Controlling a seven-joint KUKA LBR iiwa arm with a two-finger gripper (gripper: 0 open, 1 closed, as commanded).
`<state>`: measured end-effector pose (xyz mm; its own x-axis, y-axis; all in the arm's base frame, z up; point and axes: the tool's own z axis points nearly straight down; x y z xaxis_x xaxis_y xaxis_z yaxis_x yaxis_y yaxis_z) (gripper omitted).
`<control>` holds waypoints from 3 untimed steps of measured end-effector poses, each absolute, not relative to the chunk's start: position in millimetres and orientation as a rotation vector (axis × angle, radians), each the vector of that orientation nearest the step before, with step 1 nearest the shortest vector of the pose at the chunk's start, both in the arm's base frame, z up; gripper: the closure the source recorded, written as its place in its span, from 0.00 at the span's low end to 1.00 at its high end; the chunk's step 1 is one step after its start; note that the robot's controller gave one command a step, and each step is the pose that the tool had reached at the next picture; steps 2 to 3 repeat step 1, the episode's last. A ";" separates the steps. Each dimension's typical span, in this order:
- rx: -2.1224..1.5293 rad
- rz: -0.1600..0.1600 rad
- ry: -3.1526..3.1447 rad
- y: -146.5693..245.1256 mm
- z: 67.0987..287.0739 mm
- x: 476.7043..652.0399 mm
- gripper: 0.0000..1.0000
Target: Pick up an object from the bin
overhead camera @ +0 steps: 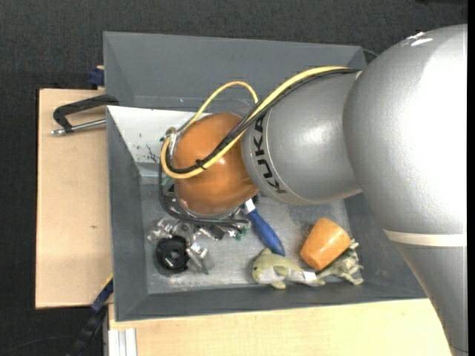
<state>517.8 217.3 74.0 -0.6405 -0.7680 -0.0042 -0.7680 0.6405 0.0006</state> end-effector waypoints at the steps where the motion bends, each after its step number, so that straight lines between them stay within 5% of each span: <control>1: -1.470 0.000 2.758 219.4 236.5 552.5 1.00; 3: -1.470 0.000 2.758 219.4 236.5 552.5 1.00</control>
Offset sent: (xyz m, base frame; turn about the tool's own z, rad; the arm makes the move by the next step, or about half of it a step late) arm 0.0318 0.0001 0.1559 -0.1058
